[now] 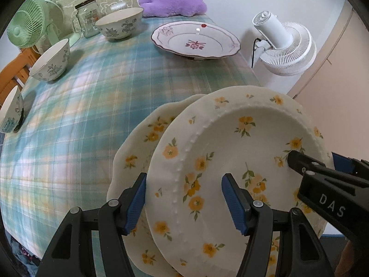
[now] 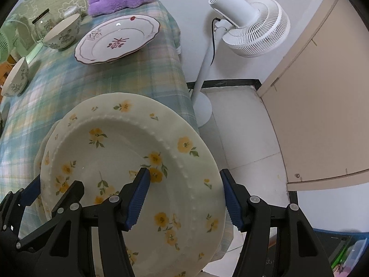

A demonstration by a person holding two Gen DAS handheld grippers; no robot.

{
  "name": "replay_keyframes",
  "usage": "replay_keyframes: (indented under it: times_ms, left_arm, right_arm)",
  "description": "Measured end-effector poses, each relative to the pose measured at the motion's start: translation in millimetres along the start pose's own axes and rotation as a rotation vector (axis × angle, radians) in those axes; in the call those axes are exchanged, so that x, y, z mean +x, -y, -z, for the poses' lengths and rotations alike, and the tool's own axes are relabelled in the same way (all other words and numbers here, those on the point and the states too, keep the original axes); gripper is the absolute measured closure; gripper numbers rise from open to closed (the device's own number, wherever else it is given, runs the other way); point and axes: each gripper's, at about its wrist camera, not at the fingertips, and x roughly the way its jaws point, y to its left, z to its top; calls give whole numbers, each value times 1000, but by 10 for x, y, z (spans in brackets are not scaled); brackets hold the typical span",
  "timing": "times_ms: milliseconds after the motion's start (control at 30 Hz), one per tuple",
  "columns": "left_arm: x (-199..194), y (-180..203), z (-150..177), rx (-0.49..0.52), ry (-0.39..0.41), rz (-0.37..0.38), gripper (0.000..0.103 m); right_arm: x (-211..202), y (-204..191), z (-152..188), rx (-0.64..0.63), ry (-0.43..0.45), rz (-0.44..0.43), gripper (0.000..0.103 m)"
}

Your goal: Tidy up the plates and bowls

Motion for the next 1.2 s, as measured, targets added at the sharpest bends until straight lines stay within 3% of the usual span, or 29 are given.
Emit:
replay_keyframes:
  times_ms: [233, 667, 900, 1000, 1200]
  left_arm:
    - [98, -35, 27, -32, -28, -16, 37]
    - [88, 48, 16, -16, 7, -118, 33]
    - [78, 180, 7, 76, 36, -193, 30]
    - [54, 148, -9, 66, 24, -182, 29]
    - [-37, 46, -58, 30, 10, -90, 29]
  right_arm:
    - [16, -44, -10, -35, 16, -6, 38]
    - [108, -63, -8, -39, 5, -17, 41]
    - [92, -49, 23, -30, 5, -27, 45]
    - [71, -25, 50, -33, -2, -36, 47]
    - [26, 6, 102, -55, -16, -46, 57]
